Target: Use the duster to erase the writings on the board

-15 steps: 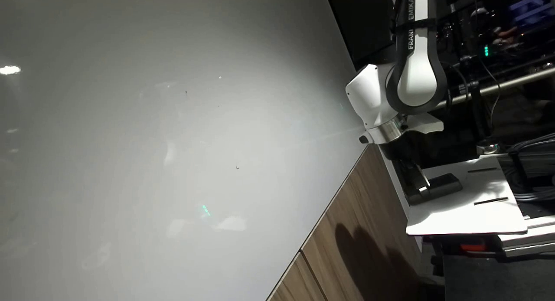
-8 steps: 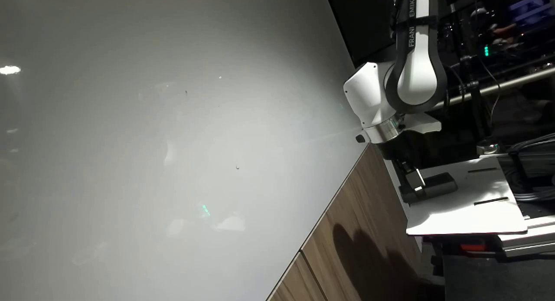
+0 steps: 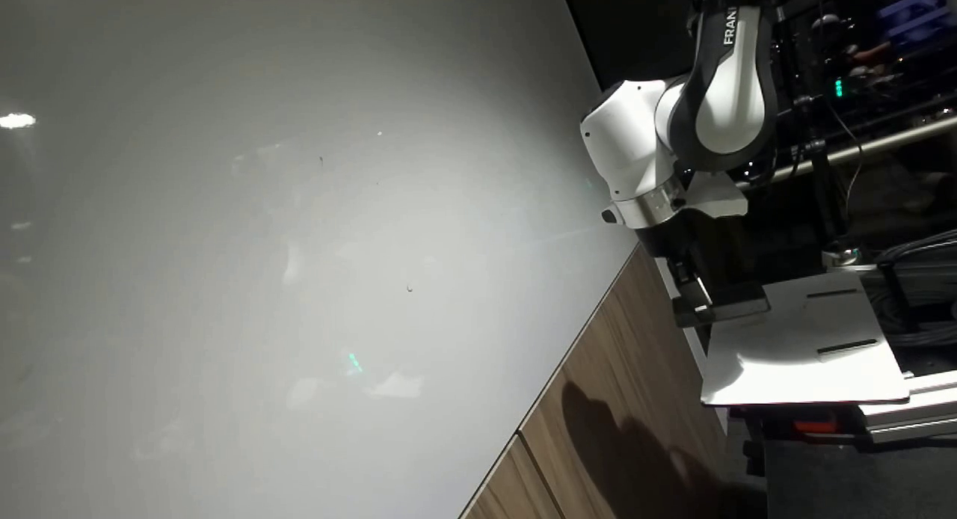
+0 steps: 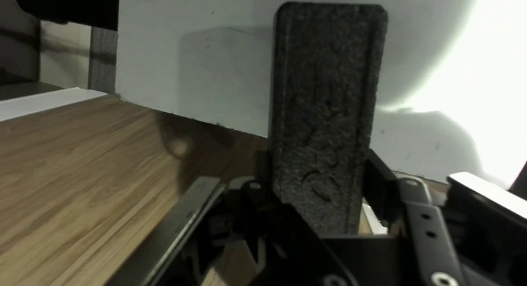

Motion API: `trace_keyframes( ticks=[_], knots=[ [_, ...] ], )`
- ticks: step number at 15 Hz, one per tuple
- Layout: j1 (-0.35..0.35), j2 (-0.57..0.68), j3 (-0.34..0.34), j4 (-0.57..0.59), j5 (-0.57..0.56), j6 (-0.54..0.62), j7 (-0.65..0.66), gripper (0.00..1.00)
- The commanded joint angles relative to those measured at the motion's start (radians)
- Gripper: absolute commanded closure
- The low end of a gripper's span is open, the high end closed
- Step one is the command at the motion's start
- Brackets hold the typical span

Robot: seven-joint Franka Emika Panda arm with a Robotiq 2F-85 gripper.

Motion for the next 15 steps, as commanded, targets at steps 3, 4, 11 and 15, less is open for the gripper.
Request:
trace_keyframes(
  ticks=[3,4,11,15],
  knots=[
    [-0.016,0.009,0.009,-0.002,-0.023,-0.02,0.149,0.7],
    [-0.016,0.02,0.008,-0.002,-0.014,-0.01,0.154,0.7],
    [-0.014,0.092,-0.013,-0.003,0.012,0.066,0.147,0.7],
    [-0.016,0.116,-0.029,-0.002,0.013,0.104,0.141,0.7]
  ],
)
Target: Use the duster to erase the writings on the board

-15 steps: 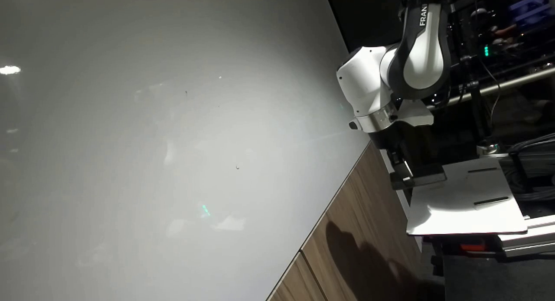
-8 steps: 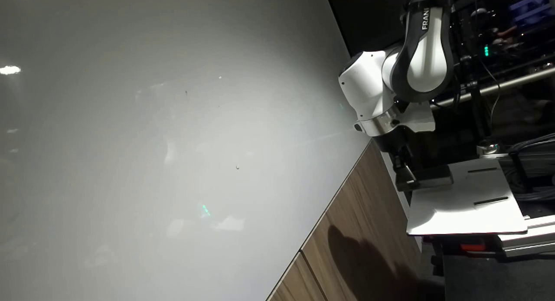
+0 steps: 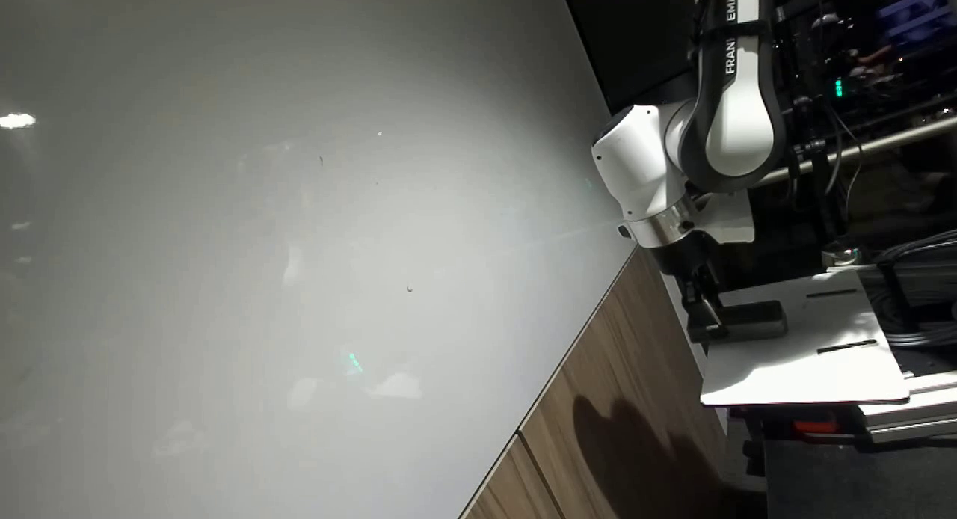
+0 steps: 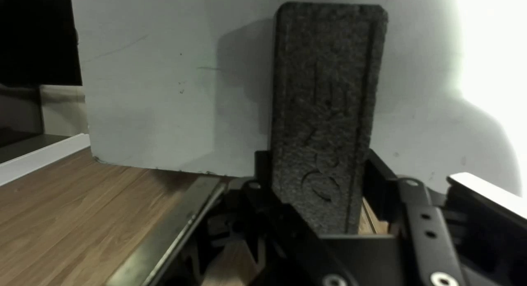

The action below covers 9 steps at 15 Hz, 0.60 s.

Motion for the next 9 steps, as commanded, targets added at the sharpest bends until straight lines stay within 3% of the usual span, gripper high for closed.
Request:
trace_keyframes(
  ticks=[1,2,3,6,9],
  knots=[
    [-0.006,0.019,-0.018,0.001,0.015,0.038,-0.018,0.68],
    [-0.005,0.022,-0.021,0.001,0.012,0.038,-0.015,0.2],
    [-0.003,0.022,-0.022,0.001,0.011,0.038,-0.013,0.19],
    [0.001,0.015,-0.022,0.001,0.008,0.036,-0.011,0.0],
    [0.006,-0.014,-0.012,0.001,0.035,0.02,-0.031,0.0]
  ],
)
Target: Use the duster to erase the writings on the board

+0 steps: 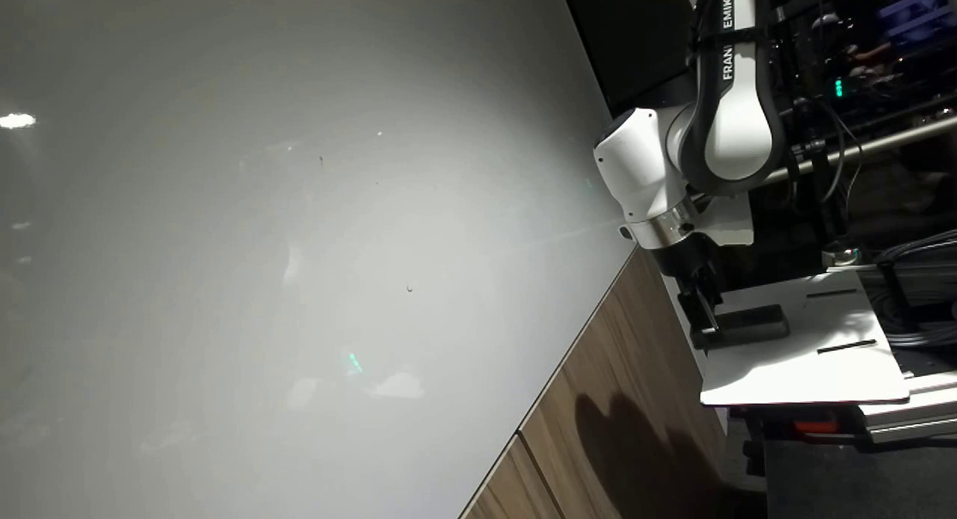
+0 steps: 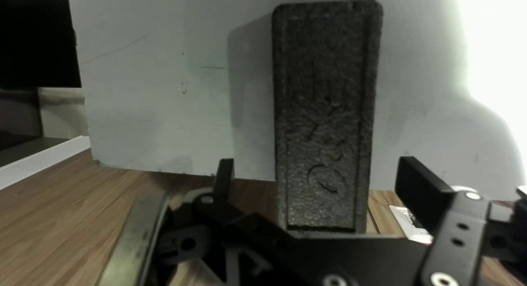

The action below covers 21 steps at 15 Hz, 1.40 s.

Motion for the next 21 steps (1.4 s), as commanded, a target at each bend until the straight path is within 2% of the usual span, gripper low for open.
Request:
trace_keyframes(
  ticks=[1,4,9,13,21],
  knots=[
    [0.01,-0.063,0.006,-0.018,0.045,-0.004,-0.039,0.0],
    [0.021,-0.144,0.029,-0.011,0.097,-0.063,-0.089,0.0],
    [0.048,-0.385,0.058,-0.021,0.184,-0.25,-0.234,0.0],
    [0.07,-0.579,0.034,-0.02,0.238,-0.341,-0.367,0.0],
    [0.078,-0.862,-0.026,-0.005,0.233,-0.519,-0.55,0.0]
  ],
)
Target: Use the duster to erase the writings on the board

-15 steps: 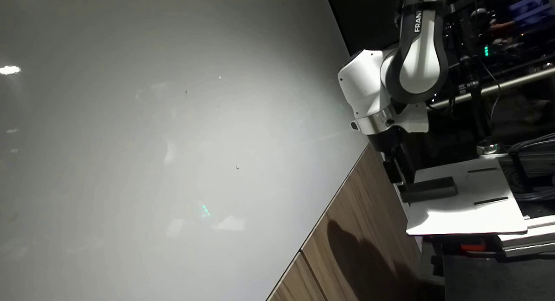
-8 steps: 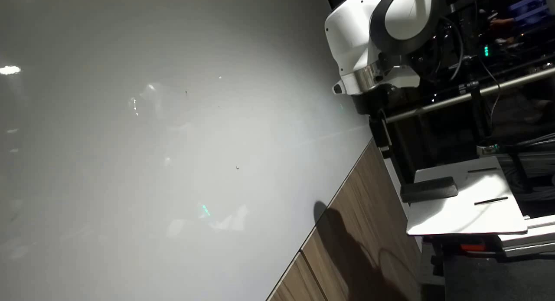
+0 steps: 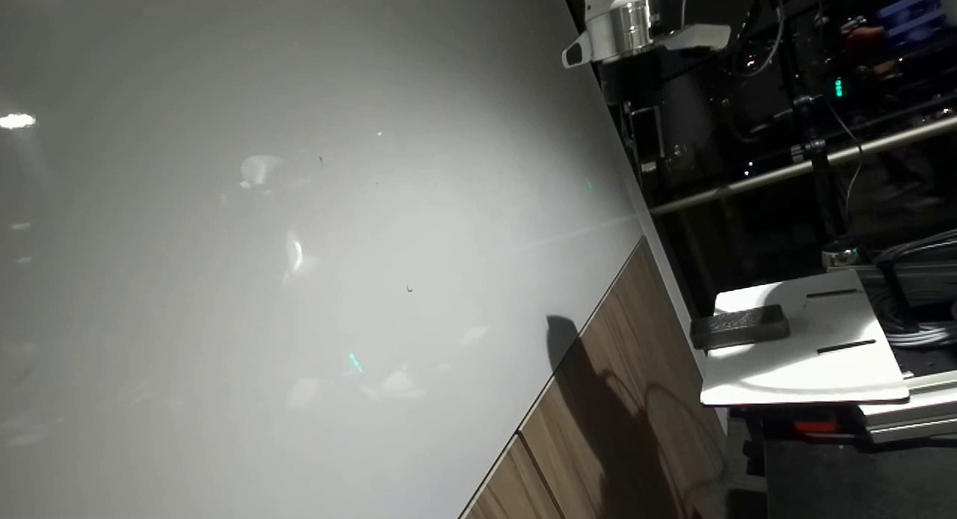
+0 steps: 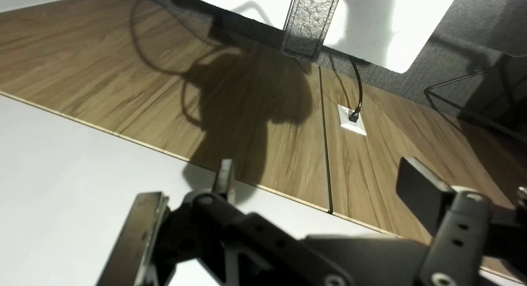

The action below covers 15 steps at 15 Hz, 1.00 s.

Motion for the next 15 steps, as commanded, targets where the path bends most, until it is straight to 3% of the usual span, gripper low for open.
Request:
trace_keyframes(
  ticks=[1,3,4,7,15],
  knots=[
    [0.017,-0.13,-0.036,-0.01,0.013,-0.109,-0.083,0.0],
    [0.005,-0.19,-0.054,-0.002,0.006,-0.201,-0.112,0.0],
    [0.002,-0.115,-0.024,0.002,-0.001,-0.125,-0.065,0.0],
    [0.001,-0.175,-0.042,-0.001,-0.001,-0.183,-0.087,0.0],
    [0.002,-0.181,-0.043,-0.005,-0.001,-0.183,-0.088,0.0]
  ],
)
